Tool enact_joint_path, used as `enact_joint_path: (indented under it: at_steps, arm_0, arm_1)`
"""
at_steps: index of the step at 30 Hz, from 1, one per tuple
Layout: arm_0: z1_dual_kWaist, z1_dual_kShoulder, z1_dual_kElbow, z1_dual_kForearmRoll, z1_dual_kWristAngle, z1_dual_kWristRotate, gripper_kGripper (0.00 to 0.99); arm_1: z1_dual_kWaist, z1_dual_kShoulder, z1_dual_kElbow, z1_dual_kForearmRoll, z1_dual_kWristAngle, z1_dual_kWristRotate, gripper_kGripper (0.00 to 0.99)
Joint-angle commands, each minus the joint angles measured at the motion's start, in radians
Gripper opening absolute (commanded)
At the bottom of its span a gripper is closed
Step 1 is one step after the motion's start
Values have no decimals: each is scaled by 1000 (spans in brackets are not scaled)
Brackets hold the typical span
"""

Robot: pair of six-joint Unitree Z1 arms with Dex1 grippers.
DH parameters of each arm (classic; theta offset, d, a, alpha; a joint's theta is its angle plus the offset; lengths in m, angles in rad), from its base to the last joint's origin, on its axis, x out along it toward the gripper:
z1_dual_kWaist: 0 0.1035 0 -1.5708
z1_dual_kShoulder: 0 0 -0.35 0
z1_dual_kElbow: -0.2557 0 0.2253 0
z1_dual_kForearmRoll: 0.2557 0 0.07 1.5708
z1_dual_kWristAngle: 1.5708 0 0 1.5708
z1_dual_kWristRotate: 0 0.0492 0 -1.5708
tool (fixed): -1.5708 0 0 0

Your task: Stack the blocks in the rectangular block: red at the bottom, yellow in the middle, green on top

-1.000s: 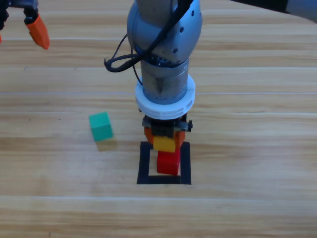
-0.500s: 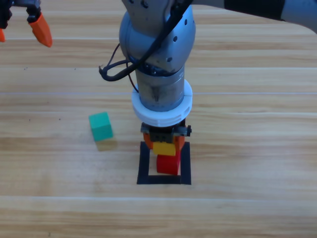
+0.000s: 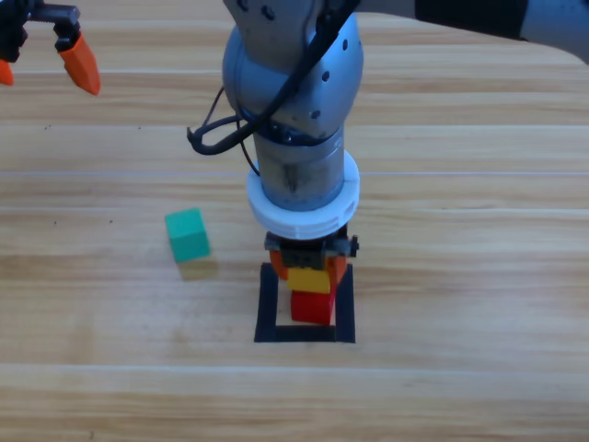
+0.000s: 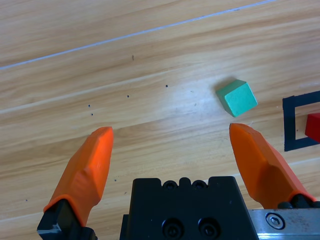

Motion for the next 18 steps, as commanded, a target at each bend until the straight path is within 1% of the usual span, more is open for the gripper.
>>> enact_joint_path:
  at_steps: [1, 11, 12, 13, 14, 15, 16, 18]
  arm_0:
    - [16, 34, 18, -11, -12, -7, 990]
    - [14, 44, 22, -15, -12, -7, 990]
    - [14, 44, 24, -15, -12, -7, 990]
    - [14, 44, 24, -15, -11, -7, 990]
    - [16, 44, 22, -15, -11, -7, 990]
    - [16, 45, 24, -15, -11, -7, 990]
    - [14, 45, 24, -15, -11, -6, 990]
    - [16, 47, 24, -15, -11, -6, 990]
  arm_1:
    - [27, 21, 39, 13, -9, 15, 147]
    - [27, 22, 24, 13, 8, 12, 149]
    - [27, 27, 21, 13, 16, 11, 219]
    - [27, 35, 13, 13, 22, 4, 354]
    - [27, 44, -7, 13, 22, -14, 569]
    - [27, 44, -12, 13, 20, -19, 844]
    - [27, 42, -12, 13, 17, -19, 980]
    - [27, 36, -21, 13, 14, -31, 990]
